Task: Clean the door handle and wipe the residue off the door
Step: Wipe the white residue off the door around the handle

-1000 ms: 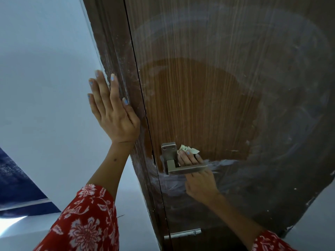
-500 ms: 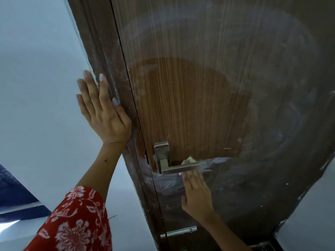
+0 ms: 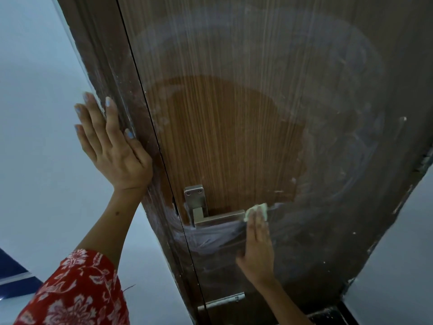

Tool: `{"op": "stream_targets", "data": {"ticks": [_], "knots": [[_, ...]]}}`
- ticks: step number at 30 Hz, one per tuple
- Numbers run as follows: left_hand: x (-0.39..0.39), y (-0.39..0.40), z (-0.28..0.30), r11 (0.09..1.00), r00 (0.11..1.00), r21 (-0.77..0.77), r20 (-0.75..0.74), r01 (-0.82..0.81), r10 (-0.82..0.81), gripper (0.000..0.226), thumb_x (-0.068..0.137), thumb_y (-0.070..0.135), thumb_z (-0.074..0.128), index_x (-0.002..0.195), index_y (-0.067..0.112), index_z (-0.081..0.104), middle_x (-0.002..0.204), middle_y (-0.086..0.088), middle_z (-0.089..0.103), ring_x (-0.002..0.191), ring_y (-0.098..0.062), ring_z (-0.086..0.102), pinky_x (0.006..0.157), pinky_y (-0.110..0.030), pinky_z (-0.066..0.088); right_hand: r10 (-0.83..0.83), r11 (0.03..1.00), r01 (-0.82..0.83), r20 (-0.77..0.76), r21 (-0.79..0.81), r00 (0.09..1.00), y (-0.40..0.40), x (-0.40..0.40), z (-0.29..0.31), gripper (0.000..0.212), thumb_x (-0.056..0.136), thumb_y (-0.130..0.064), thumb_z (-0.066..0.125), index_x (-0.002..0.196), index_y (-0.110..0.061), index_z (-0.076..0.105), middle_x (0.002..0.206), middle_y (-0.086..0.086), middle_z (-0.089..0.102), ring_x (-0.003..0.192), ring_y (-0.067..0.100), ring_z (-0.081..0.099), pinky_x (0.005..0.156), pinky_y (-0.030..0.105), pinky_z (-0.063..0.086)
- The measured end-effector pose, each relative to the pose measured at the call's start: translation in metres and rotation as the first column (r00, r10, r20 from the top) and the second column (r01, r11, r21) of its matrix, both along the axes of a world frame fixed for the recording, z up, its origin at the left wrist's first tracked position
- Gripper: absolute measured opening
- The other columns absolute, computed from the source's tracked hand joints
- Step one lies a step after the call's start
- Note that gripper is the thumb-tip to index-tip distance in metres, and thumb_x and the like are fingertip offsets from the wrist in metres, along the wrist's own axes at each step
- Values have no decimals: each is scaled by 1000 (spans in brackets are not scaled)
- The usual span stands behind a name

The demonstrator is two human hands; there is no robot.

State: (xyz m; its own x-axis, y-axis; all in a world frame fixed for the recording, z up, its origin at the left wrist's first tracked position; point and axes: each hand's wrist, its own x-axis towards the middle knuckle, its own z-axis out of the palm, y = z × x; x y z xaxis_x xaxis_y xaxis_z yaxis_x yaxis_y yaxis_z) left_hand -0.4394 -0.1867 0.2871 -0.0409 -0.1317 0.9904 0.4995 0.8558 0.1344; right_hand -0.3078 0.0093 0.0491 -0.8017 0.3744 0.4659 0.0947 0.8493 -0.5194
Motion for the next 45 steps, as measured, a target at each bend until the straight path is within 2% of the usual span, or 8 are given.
{"op": "stream_targets", "data": {"ticks": [4, 9, 18, 24, 31, 37, 42, 45], "knots": [[0, 0, 0, 1000, 1000, 7, 5, 14, -14, 47, 98, 16, 29, 144, 8, 33, 149, -25, 34, 140, -41, 27, 118, -44, 14, -132, 944, 104, -70, -313, 989, -20, -14, 22, 114, 66, -11, 70, 148, -19, -9, 155, 0, -10, 142, 18, -4, 112, 41, 17], [0, 0, 0, 1000, 1000, 10, 12, 11, -11, 47, 98, 17, 29, 144, 7, 34, 149, -26, 34, 140, -42, 27, 118, -45, 14, 77, 997, -77, -9, -27, 997, -31, -4, 4, 104, 66, -11, 69, 148, -16, 5, 154, 0, -7, 141, 18, -6, 111, 47, 27], [-3, 0, -1, 1000, 1000, 11, 6, 23, -24, 47, 98, 16, 31, 143, 6, 35, 148, -27, 35, 139, -43, 27, 118, -45, 14, -276, 761, 180, -59, -623, 959, 2, -19, 40, 105, 75, 0, 61, 146, -18, -13, 156, -1, -17, 143, 21, -4, 114, 39, 12], [-5, -3, -6, 1000, 1000, -13, 21, 13, -13, 48, 98, 18, 30, 145, 7, 33, 148, -25, 35, 140, -40, 26, 118, -44, 13, 79, 884, -72, -3, -462, 997, -71, -3, 13, 117, 71, -7, 65, 142, -31, -24, 149, -14, -31, 139, 16, -10, 113, 41, 17], [9, -31, -31, 968, 978, -236, 205, 88, -39, 54, 99, 22, 30, 148, 3, 20, 153, -24, 25, 144, -37, 18, 118, -48, 11, -146, 751, 139, 42, -646, 988, -50, -19, 29, 112, 76, -4, 66, 143, -24, -21, 155, -3, -20, 143, 24, -5, 115, 48, 17], [28, -41, -57, 937, 936, -292, 343, 190, -83, 58, 99, 20, 36, 149, 3, 13, 156, -21, 16, 147, -30, 11, 120, -45, 8, 40, 870, -6, 58, -494, 998, -114, -15, 6, 120, 71, -32, 75, 145, -22, -20, 154, -4, -22, 140, 18, -10, 112, 36, 6], [35, -61, -85, 883, 896, -395, 441, 255, -62, 65, 98, 20, 43, 148, 5, 6, 156, -12, 7, 147, -26, 8, 120, -45, 7, -123, 825, 145, 77, -546, 989, -94, -23, 20, 113, 72, -10, 69, 145, -16, -17, 155, 2, -18, 142, 26, -7, 113, 40, 7], [37, -65, -91, 871, 873, -407, 486, 274, -47, 65, 97, 18, 44, 149, 6, 7, 157, -12, 7, 147, -26, 6, 120, -44, 6, -117, 922, 128, 50, -365, 992, -117, -24, 20, 113, 72, -17, 71, 144, -21, -16, 153, -2, -21, 140, 20, -11, 110, 33, 7]]}}
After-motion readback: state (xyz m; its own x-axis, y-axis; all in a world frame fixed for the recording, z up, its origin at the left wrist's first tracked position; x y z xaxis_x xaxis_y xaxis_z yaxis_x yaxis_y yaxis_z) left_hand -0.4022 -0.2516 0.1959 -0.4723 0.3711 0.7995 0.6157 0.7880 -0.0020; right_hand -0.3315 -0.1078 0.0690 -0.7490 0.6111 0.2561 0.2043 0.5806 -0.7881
